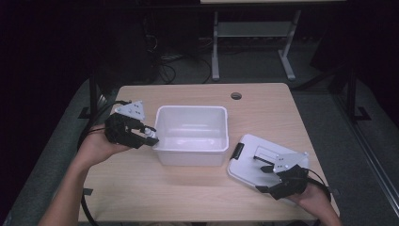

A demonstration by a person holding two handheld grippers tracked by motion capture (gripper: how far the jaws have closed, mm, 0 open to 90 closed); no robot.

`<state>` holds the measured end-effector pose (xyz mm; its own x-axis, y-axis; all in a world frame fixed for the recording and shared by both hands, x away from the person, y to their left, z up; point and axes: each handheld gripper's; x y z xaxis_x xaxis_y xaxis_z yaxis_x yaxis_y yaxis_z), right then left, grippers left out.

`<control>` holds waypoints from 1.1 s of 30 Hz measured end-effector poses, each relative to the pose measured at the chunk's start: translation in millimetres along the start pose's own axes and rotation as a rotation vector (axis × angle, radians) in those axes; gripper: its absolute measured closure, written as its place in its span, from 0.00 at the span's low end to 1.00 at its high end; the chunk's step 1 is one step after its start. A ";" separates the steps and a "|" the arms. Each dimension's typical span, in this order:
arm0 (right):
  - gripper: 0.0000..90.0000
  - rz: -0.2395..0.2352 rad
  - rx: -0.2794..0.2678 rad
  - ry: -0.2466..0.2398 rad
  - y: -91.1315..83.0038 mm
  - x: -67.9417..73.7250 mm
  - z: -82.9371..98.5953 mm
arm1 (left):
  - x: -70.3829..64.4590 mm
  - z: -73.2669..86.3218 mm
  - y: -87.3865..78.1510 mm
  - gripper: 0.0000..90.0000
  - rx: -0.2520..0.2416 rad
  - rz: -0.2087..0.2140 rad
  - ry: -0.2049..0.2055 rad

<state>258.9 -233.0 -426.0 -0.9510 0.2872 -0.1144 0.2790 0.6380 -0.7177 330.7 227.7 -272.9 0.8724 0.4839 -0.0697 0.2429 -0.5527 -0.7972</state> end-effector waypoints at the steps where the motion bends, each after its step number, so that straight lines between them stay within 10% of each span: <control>1: 0.34 0.000 0.000 -0.001 0.0 -0.1 0.1 | 0.8 -0.6 0.7 0.66 -0.002 -0.001 -0.004; 33: 0.34 -0.001 -0.008 0.000 -1.2 -4.7 1.2 | 20.8 -13.2 33.7 0.66 0.036 0.004 -0.031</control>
<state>262.9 -236.0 -425.4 -0.9514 0.2865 -0.1134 0.2789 0.6442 -0.7123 362.7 210.1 -293.2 0.8597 0.5026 -0.0909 0.2236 -0.5304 -0.8177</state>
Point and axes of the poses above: each handheld gripper's, and its own axes: y roughly forward along the jaws, z roughly out of its underside, x roughly to its left, and after that the axes turned 12 degrees about -y, right-handed
